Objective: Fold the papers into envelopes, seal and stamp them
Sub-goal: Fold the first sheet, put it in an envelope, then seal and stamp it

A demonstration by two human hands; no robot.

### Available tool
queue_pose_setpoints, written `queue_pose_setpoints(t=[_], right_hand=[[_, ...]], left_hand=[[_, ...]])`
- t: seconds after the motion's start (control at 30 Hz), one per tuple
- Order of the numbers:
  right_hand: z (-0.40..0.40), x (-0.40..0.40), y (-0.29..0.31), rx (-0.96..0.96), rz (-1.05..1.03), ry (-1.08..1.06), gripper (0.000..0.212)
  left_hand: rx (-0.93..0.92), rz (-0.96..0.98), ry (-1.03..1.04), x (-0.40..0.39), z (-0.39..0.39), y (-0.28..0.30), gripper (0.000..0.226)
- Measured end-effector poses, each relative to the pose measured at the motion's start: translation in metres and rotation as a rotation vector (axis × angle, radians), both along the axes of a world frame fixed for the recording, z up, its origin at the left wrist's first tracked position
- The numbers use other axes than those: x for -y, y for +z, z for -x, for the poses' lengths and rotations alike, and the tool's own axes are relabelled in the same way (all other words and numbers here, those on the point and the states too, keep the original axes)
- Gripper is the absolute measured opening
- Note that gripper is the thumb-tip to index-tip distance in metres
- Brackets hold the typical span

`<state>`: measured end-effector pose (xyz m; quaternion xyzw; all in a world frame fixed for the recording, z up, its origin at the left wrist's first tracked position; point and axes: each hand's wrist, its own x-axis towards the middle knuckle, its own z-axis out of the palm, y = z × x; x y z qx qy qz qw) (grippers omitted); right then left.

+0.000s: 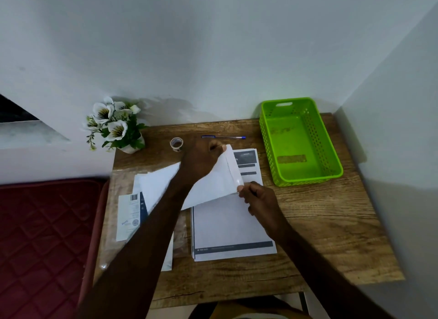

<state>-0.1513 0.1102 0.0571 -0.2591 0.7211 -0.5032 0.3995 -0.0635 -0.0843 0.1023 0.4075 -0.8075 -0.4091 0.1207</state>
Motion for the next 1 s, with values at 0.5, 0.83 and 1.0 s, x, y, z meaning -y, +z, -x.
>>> queue_pose_setpoints(t=[0.5, 0.83, 1.0], right_hand=[[0.024, 0.100, 0.012, -0.540, -0.097, -0.212, 0.029], [0.017, 0.102, -0.038, -1.047, -0.290, 0.030, 0.008], [0.013, 0.096, -0.041, -1.227, -0.185, 0.204, 0.030]], left_hand=[[-0.133, -0.169, 0.614, -0.001, -0.025, -0.021, 0.017], [0.183, 0.096, 0.591, -0.017, -0.022, -0.063, 0.024], [0.163, 0.172, 0.546, -0.016, -0.024, -0.073, 0.021]])
